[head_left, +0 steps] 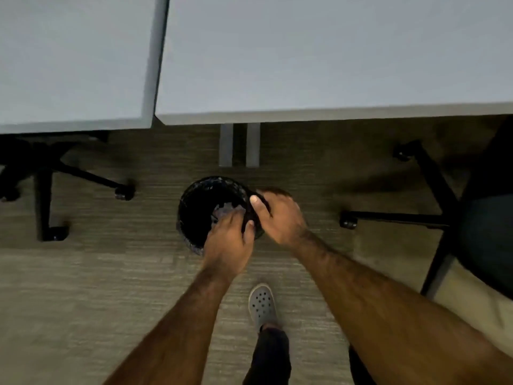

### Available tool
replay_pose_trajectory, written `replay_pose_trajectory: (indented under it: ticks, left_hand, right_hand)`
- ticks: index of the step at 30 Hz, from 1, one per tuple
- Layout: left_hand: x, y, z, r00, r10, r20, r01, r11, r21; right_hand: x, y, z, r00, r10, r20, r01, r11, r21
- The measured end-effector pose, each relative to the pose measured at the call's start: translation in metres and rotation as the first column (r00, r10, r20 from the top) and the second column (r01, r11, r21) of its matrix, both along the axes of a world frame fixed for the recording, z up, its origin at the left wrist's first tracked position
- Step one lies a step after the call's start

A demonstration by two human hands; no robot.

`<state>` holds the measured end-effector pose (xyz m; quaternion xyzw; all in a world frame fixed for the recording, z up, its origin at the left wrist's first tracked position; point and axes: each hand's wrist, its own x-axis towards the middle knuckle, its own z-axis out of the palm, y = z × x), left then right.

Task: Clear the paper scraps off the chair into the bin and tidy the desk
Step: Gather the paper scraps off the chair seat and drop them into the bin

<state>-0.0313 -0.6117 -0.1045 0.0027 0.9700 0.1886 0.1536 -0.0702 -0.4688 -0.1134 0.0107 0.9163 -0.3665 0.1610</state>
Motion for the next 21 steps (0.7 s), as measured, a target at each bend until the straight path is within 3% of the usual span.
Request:
replay_pose_trajectory:
  ticks: [5,8,14,17,21]
  left_hand:
    - [-0.004,0.090,0.086,0.987,-0.110,-0.118,0.108,0.994,-0.026]
    - [-0.001,0.151,0.125,0.975,-0.162,-0.151,0.167,0.986,0.021]
    - [0.015,0.280,0.181,0.909,-0.345,-0.234,0.393,0.896,0.205]
    - [0.024,0.340,0.192,0.845,-0.470,-0.256,0.526,0.815,0.242]
    - [0.032,0.410,0.191,0.778,-0.572,-0.259,0.628,0.723,0.288]
  right_hand:
    - [0.026,0.080,0.074,0.984,-0.154,-0.092,0.150,0.987,-0.047]
    - [0.044,0.135,0.114,0.933,-0.325,-0.158,0.322,0.946,-0.045]
    - [0.092,0.262,0.177,0.696,-0.620,-0.362,0.625,0.772,-0.121]
    - [0.120,0.327,0.188,0.571,-0.692,-0.442,0.713,0.685,-0.151]
    - [0.159,0.409,0.181,0.452,-0.760,-0.466,0.838,0.541,-0.071]
